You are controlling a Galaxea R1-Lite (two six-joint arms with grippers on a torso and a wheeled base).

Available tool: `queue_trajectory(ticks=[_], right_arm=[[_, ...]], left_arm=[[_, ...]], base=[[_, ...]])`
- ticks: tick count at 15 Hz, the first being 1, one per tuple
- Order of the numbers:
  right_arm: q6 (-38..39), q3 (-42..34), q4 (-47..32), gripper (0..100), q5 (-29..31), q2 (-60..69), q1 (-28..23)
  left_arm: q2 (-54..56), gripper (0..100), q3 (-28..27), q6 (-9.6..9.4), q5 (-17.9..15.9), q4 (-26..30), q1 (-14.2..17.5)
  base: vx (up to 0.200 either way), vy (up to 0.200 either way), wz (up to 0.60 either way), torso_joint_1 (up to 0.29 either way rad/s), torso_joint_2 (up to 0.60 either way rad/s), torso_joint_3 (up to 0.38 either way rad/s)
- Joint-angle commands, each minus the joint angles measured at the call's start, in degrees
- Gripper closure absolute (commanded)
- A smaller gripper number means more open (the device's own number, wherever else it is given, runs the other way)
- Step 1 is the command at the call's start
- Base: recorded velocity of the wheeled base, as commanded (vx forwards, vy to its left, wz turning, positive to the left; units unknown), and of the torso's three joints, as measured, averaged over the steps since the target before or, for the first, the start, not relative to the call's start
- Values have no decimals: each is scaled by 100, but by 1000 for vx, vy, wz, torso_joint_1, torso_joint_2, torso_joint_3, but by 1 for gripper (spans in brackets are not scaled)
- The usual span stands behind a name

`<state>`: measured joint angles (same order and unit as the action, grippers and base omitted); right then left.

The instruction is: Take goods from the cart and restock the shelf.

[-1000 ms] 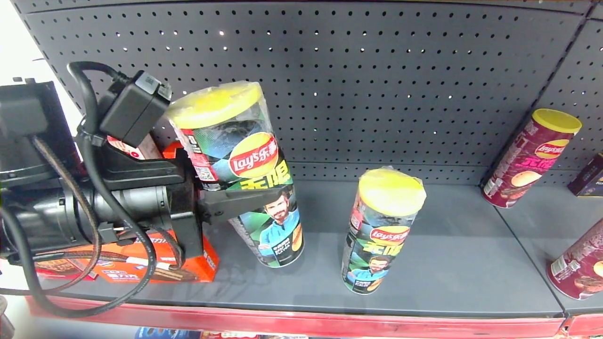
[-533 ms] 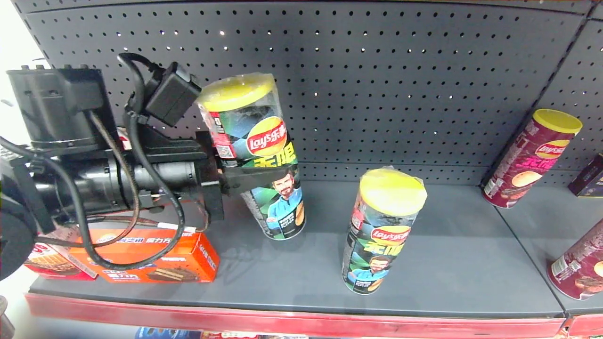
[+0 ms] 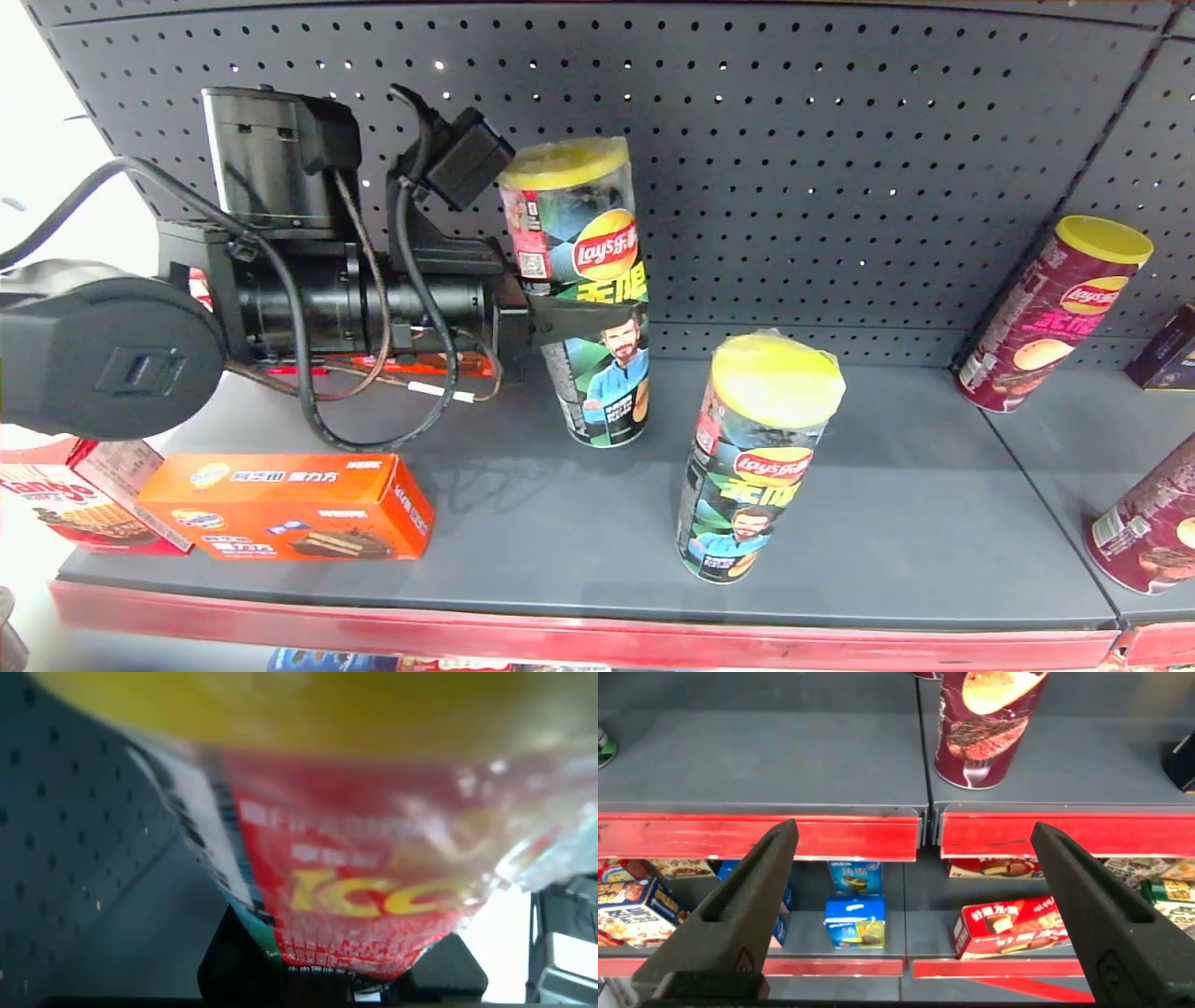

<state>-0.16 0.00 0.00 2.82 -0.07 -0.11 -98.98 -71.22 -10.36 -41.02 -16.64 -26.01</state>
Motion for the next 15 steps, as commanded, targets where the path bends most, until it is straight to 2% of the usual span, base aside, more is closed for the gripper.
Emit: queue_trajectory(ticks=[1, 3, 6, 7, 9, 10, 11, 12, 15], right_arm=[[-2, 0, 0, 0, 0, -10, 2], [-2, 0, 0, 0, 0, -10, 2], [-11, 0, 0, 0, 0, -10, 2], [-11, 0, 0, 0, 0, -10, 2], [-11, 0, 0, 0, 0, -10, 2], [-2, 0, 0, 0, 0, -10, 2], [-11, 0, 0, 0, 0, -10, 2], [-2, 0, 0, 0, 0, -10, 2], [-2, 0, 0, 0, 0, -10, 2]], left_arm=[[-509, 100, -375, -185, -2, 20, -70], [-843, 100, -595, -423, -2, 38, -106], [-1335, 100, -1052, -528, -11, 64, -202], [-1476, 100, -1210, -546, -11, 196, -202], [-1748, 100, -1720, -836, -20, 847, -211], [-1774, 100, -1773, -880, -29, 917, -211], [-1933, 100, -2133, -1082, -38, 1321, -220], [-2056, 100, -2326, -1143, -38, 1418, -229], [-2328, 100, -2687, -1170, -38, 1427, -264]], base=[[0, 0, 0, 0, 0, 0], [0, 0, 0, 0, 0, 0], [0, 0, 0, 0, 0, 0], [0, 0, 0, 0, 0, 0], [0, 0, 0, 0, 0, 0], [0, 0, 0, 0, 0, 0], [0, 0, 0, 0, 0, 0], [0, 0, 0, 0, 0, 0], [0, 0, 0, 0, 0, 0]])
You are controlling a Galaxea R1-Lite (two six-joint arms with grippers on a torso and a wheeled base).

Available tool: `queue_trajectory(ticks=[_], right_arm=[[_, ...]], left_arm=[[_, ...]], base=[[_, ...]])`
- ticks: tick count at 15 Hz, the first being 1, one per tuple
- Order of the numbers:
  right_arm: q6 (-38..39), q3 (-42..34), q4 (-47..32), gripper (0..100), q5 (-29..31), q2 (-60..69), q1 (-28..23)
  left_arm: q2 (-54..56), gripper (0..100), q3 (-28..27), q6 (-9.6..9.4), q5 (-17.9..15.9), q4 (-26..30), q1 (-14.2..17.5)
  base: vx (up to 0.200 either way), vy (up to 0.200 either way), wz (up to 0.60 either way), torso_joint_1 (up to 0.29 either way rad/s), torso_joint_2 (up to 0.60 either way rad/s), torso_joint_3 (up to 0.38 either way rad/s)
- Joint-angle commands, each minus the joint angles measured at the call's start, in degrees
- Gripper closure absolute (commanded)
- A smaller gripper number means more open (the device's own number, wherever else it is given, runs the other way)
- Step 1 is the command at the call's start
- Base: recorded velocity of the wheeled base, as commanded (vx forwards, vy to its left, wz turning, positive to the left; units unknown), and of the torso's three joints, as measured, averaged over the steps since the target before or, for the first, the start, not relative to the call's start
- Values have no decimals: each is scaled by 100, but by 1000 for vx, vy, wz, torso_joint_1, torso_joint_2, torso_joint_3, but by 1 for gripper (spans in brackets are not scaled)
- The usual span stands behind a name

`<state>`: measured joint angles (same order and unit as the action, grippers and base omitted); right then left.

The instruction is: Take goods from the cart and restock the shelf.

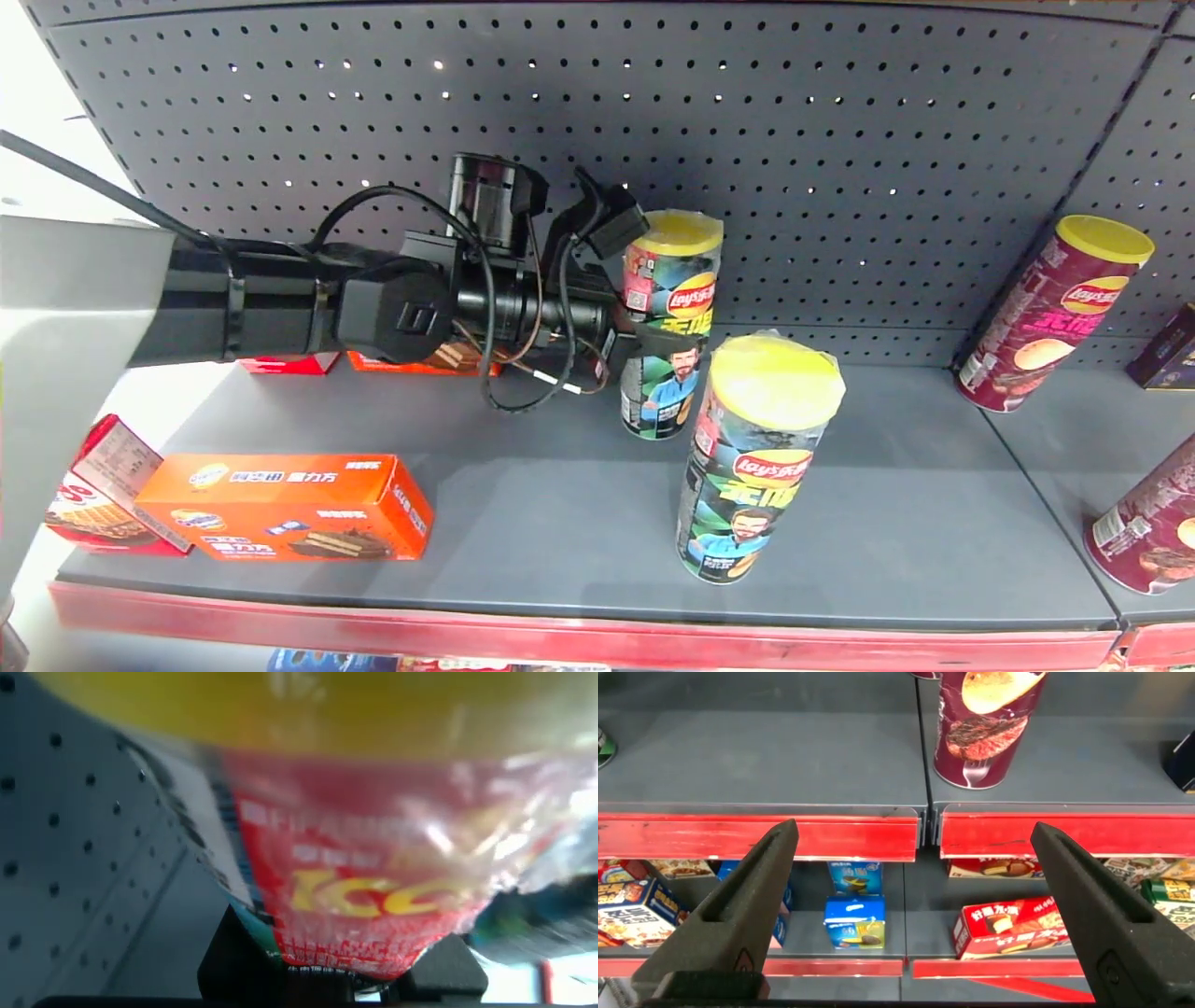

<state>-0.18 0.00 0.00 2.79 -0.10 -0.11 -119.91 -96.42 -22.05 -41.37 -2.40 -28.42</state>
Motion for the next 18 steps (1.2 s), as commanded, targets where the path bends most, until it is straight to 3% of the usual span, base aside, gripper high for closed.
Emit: queue_trajectory(ticks=[1, 9, 13, 14, 18], right_arm=[[-8, 0, 0, 0, 2, -8, 2], [1, 0, 0, 0, 2, -8, 2], [1, 0, 0, 0, 2, -8, 2], [1, 0, 0, 0, 2, -8, 2], [1, 0, 0, 0, 2, -8, 2]], left_arm=[[-314, 100, -246, -1, -2, 12, -50], [-789, 100, -870, 26, 7, 3, -68], [-894, 100, -879, -10, 15, -50, -111], [-903, 0, -879, -10, 24, -50, -120], [-789, 0, -774, -1, 59, -6, -50]], base=[[0, 0, 0, 0, 0, 0], [0, 0, 0, 0, 0, 0], [0, 0, 0, 0, 0, 0], [0, 0, 0, 0, 0, 0], [0, 0, 0, 0, 0, 0]])
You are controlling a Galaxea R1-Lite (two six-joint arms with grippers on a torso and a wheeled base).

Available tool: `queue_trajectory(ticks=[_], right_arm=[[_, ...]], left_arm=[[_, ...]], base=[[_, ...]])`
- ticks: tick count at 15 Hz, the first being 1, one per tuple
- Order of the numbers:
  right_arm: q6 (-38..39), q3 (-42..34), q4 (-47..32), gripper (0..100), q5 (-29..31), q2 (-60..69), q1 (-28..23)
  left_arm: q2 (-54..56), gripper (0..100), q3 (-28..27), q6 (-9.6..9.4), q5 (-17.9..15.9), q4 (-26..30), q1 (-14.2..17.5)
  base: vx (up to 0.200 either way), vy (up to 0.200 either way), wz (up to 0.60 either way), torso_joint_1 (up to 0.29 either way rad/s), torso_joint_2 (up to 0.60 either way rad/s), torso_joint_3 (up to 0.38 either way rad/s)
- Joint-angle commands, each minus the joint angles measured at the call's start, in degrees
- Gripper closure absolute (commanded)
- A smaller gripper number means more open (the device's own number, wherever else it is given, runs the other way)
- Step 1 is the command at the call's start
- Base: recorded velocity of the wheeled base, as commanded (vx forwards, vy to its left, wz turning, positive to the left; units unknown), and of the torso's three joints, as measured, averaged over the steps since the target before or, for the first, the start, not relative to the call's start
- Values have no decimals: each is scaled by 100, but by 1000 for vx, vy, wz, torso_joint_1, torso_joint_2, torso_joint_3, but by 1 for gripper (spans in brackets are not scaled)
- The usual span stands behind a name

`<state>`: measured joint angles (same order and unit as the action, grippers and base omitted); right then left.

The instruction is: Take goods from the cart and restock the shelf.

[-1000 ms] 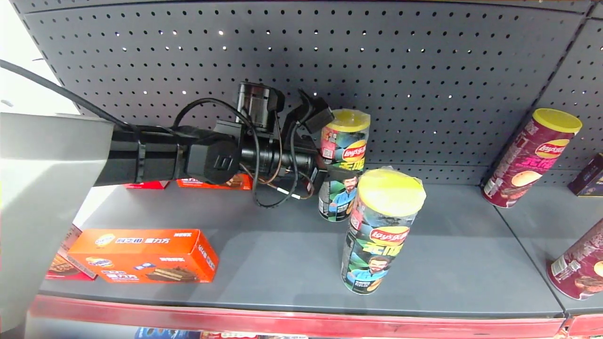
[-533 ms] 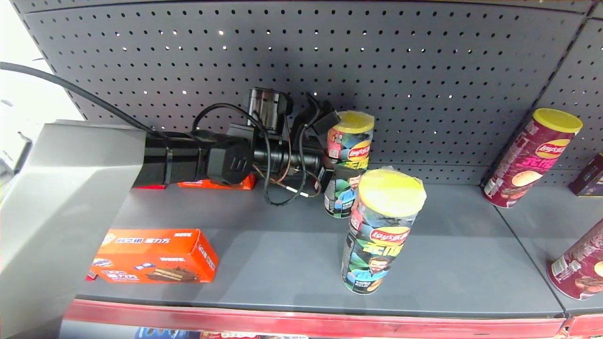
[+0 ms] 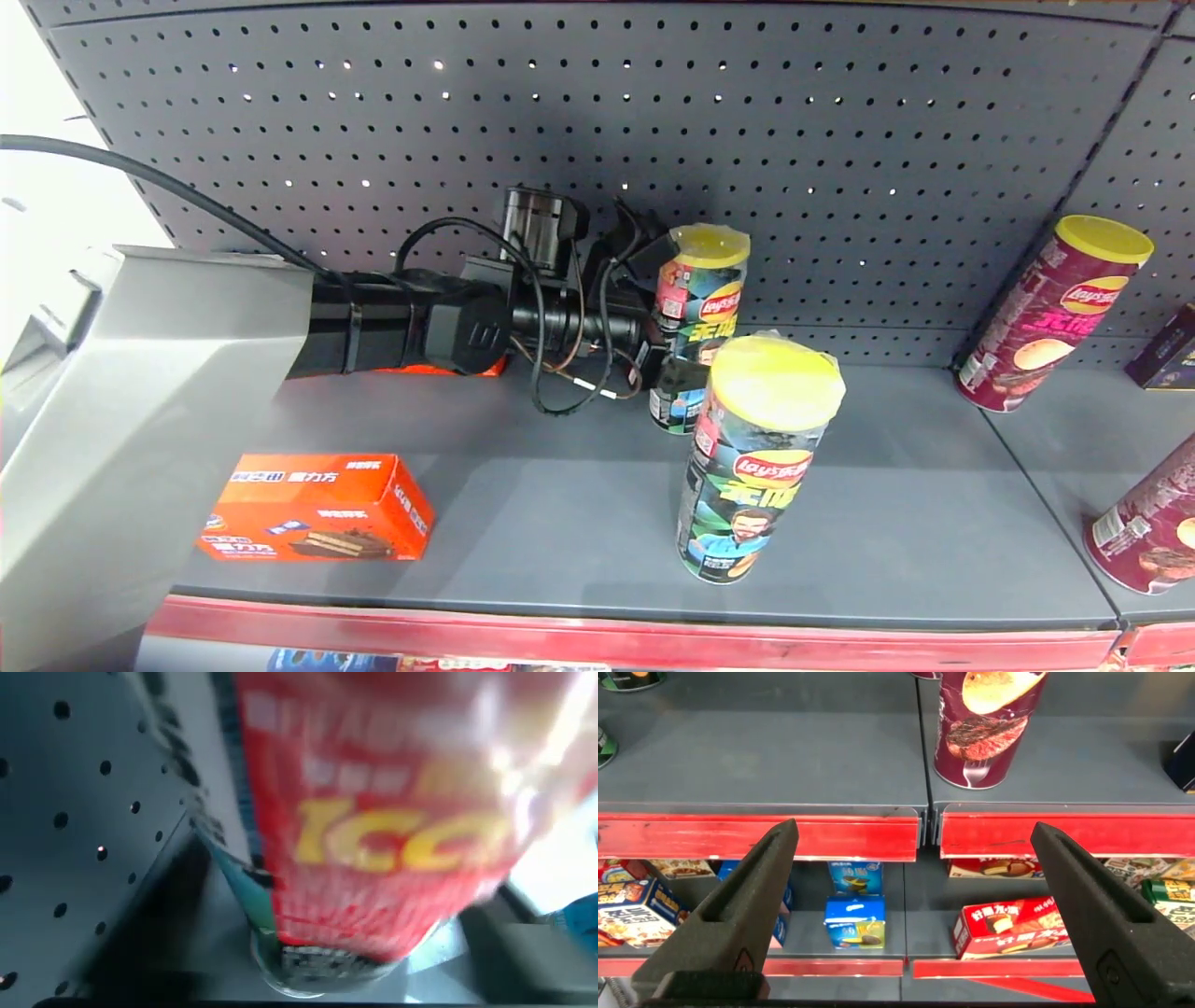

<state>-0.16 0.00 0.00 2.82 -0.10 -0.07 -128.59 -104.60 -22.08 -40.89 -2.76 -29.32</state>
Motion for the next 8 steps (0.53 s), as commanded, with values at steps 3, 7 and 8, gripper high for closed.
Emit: queue_trajectory(ticks=[3, 7, 8], right_arm=[[-11, 0, 0, 0, 0, -8, -1], [-2, 0, 0, 0, 0, -8, -1], [-11, 0, 0, 0, 0, -8, -1]], left_arm=[[545, 0, 414, -7, 98, 47, 102], [949, 0, 1011, -288, 679, 47, 207], [1037, 0, 1126, -350, 705, 47, 225]], base=[[0, 0, 0, 0, 0, 0], [0, 0, 0, 0, 0, 0], [0, 0, 0, 0, 0, 0]])
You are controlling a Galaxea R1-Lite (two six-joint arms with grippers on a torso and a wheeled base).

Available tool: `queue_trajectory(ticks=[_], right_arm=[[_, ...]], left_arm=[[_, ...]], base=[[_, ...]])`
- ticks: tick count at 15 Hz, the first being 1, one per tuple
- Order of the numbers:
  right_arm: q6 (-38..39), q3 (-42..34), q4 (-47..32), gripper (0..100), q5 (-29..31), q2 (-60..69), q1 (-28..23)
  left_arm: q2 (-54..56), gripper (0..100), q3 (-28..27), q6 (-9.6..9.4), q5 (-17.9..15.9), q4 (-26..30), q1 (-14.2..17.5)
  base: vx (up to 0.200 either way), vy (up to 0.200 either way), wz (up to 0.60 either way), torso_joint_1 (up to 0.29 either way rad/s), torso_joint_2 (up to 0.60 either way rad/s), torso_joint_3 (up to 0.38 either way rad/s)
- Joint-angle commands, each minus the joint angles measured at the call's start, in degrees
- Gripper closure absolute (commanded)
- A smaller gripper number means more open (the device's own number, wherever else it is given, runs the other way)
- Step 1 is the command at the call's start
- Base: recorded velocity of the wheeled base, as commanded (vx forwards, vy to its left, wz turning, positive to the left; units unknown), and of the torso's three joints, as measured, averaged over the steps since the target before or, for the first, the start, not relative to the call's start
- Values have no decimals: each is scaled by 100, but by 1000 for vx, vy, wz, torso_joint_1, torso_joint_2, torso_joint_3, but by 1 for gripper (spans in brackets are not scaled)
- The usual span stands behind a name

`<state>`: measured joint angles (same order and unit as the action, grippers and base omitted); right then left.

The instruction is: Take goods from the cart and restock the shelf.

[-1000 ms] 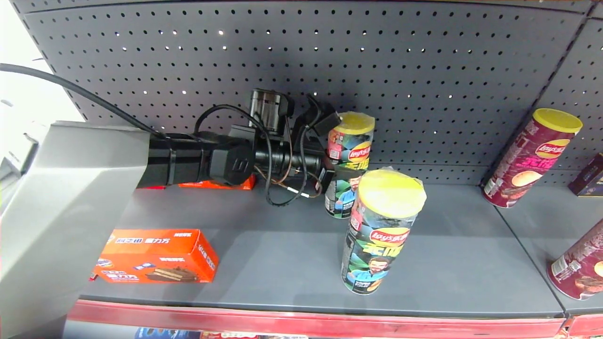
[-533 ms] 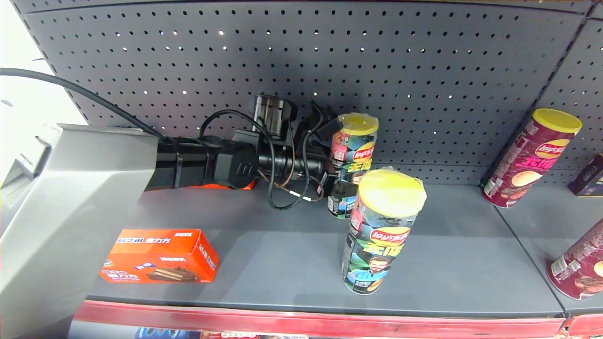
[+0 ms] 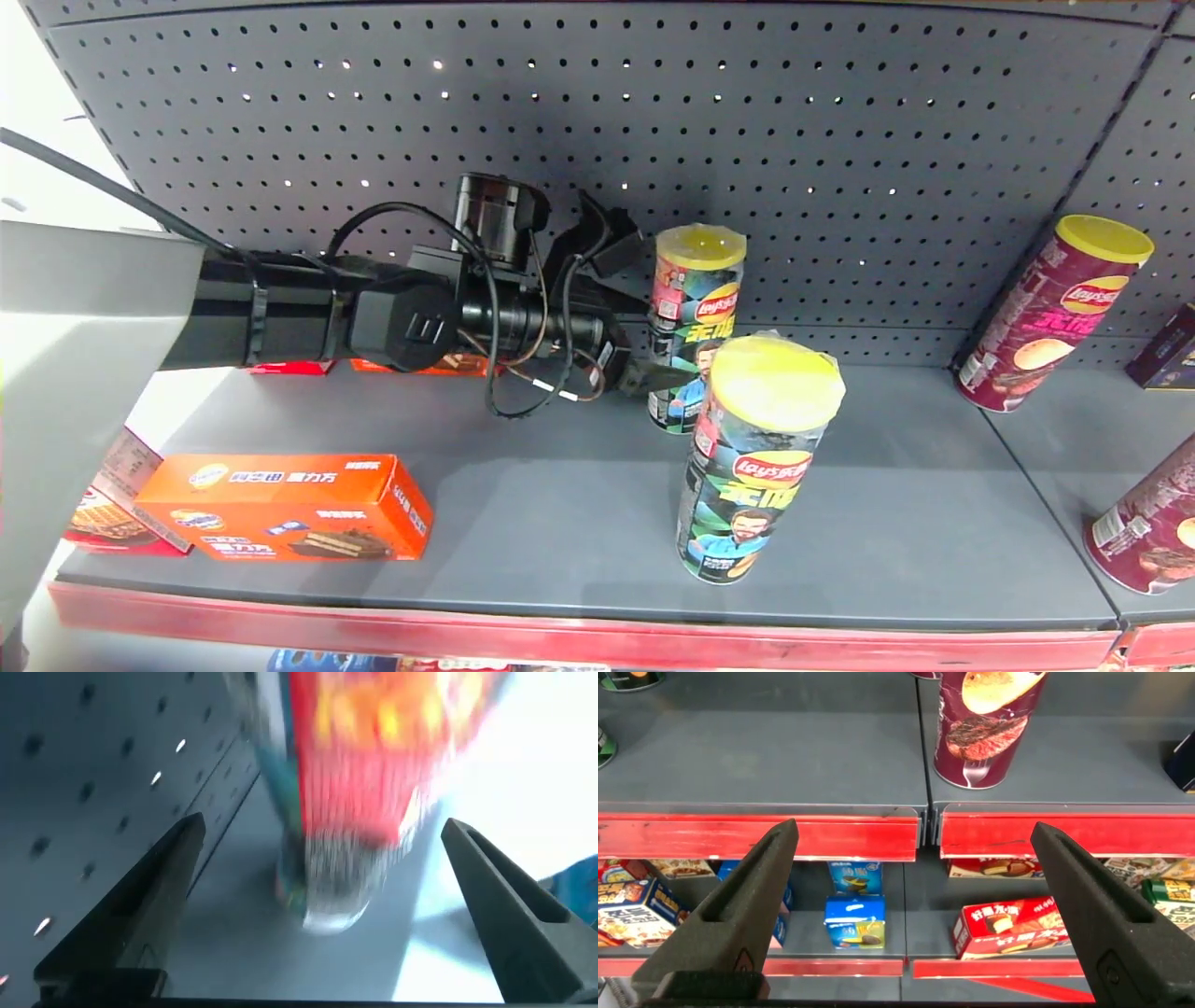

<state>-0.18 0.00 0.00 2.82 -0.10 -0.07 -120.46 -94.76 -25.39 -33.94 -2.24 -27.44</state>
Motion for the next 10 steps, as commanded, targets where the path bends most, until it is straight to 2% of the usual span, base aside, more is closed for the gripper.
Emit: queue_trajectory(ticks=[1, 2, 3, 4, 5, 10], right_arm=[[1, 0, 0, 0, 0, -8, -1], [1, 0, 0, 0, 0, -8, -1], [-8, 0, 0, 0, 0, -8, -1], [1, 0, 0, 0, 0, -8, -1], [-8, 0, 0, 0, 0, -8, -1], [1, 0, 0, 0, 0, -8, -1]], left_arm=[[277, 0, 203, -27, 45, -4, 55], [295, 0, 203, -27, 89, -13, 63], [303, 0, 159, -36, 326, -48, 72], [303, 0, 151, -36, 397, -66, 63], [303, 0, 89, -18, 696, -162, -16], [303, 0, 98, -36, 1074, -356, -60]], base=[[0, 0, 0, 0, 0, 0], [0, 0, 0, 0, 0, 0], [0, 0, 0, 0, 0, 0], [0, 0, 0, 0, 0, 0], [0, 0, 0, 0, 0, 0], [0, 0, 0, 0, 0, 0]])
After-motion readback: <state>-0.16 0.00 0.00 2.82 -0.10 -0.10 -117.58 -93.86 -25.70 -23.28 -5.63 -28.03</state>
